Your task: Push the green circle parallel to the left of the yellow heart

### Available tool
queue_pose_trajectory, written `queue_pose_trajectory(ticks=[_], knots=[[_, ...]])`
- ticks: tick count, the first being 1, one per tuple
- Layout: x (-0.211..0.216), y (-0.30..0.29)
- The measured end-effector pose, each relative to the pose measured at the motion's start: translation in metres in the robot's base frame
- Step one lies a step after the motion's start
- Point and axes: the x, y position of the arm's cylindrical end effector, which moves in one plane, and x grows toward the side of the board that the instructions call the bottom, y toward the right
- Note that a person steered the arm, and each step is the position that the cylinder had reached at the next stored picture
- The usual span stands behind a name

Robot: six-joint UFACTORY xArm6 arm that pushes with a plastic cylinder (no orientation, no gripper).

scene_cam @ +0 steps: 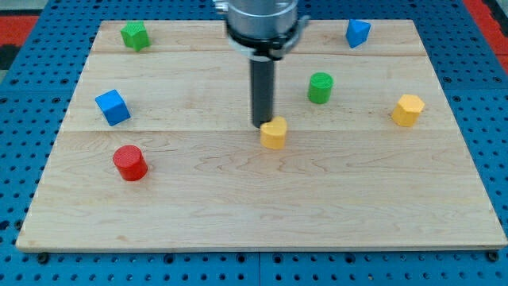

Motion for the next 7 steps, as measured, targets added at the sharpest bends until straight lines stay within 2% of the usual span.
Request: queue_pose_trajectory(ticks=[1, 2, 3, 4, 5, 6, 7], knots=[[0.003, -0.02], [0.024, 0.034], [0.053, 0.134], [0.084, 0.157], [0.026, 0.124], [0.03, 0.072], [0.076, 0.085]])
